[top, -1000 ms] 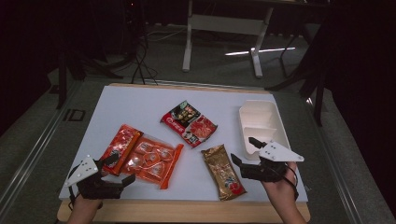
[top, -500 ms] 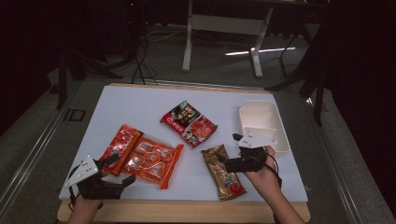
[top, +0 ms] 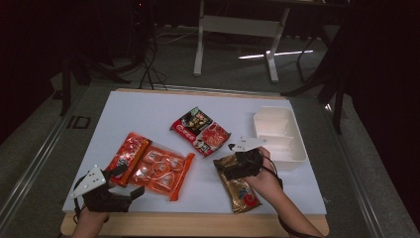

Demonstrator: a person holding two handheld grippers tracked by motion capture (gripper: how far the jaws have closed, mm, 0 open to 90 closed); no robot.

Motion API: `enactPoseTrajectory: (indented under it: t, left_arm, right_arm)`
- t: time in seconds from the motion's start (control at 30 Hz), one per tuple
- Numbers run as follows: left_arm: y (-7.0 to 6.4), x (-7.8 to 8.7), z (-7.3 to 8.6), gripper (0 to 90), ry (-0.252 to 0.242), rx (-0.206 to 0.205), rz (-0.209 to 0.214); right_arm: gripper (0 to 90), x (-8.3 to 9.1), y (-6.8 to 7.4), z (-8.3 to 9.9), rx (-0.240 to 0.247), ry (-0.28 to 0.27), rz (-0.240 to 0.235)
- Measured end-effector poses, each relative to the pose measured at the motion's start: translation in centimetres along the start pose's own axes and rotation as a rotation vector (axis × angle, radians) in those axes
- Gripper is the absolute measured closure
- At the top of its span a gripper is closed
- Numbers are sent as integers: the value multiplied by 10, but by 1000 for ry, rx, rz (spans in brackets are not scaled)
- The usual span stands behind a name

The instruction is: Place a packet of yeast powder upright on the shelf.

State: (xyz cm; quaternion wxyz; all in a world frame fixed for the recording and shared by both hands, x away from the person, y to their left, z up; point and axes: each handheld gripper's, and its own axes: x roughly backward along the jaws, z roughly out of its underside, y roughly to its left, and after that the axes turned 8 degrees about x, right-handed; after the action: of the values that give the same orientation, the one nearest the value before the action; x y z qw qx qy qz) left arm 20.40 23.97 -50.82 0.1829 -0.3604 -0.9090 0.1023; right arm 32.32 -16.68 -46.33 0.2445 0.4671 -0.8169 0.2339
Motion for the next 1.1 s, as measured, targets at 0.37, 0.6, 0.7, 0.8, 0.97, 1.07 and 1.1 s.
enactPoseTrajectory:
  t: [0.37,0.6,0.7,0.8,0.97,1.07,1.1]
  left_arm:
    - [-4,-4,2,14,12,-23,16]
    - [-3,-4,2,15,11,-52,32]
    - [-3,-5,2,44,18,-65,19]
    - [-2,-5,3,44,29,-43,21]
    - [-2,-5,3,43,31,-39,26]
    - [-1,-5,3,43,38,-30,28]
    - [-1,-6,3,43,37,-29,27]
  right_arm:
    - [174,-36,-5,11,26,104,-41]
    - [211,-51,-12,19,13,152,-66]
    - [218,-57,-15,21,10,169,-78]
    - [219,-62,-16,23,15,196,-81]
    - [244,-68,-19,29,13,226,-79]
    - [263,-71,-19,34,32,251,-78]
    - [272,-71,-19,35,25,257,-86]
